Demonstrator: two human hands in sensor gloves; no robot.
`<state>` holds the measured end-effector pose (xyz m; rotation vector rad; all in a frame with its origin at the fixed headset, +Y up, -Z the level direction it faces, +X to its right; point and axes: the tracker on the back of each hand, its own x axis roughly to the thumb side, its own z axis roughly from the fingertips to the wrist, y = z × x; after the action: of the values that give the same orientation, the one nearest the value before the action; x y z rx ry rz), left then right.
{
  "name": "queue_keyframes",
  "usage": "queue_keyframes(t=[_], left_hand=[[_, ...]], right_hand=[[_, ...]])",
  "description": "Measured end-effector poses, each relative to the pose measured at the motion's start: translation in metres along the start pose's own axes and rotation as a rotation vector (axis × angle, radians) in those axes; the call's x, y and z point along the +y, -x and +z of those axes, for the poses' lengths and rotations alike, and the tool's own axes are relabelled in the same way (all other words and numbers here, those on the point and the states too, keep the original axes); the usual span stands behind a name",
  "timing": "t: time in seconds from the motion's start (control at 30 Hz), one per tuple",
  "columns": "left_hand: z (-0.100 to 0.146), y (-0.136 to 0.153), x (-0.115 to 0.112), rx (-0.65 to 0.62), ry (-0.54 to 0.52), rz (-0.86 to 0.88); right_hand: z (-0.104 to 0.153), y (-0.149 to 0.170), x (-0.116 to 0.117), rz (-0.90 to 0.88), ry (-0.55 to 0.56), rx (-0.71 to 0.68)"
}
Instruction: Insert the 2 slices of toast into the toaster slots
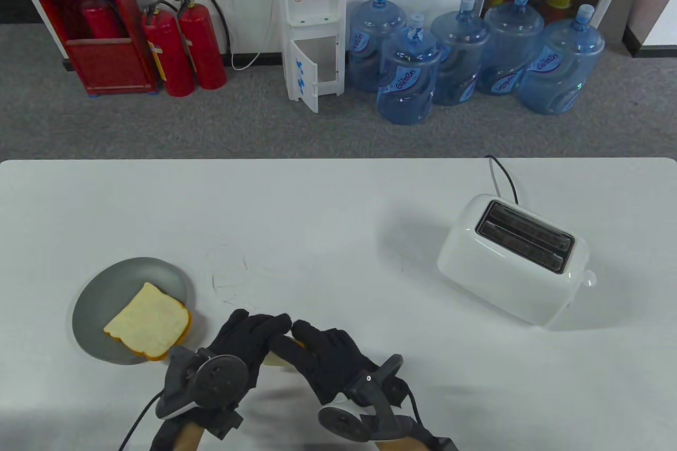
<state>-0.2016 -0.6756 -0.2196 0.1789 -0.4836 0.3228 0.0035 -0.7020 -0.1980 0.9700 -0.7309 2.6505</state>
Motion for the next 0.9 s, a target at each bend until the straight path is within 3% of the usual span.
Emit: queue_keyframes(t=[0.9], left_hand=[[0.002, 0.001, 0.0, -0.037, -0.06, 0.081]], right_hand=[[-0.001, 0.004, -0.013, -0.076, 0.077, 0.029]])
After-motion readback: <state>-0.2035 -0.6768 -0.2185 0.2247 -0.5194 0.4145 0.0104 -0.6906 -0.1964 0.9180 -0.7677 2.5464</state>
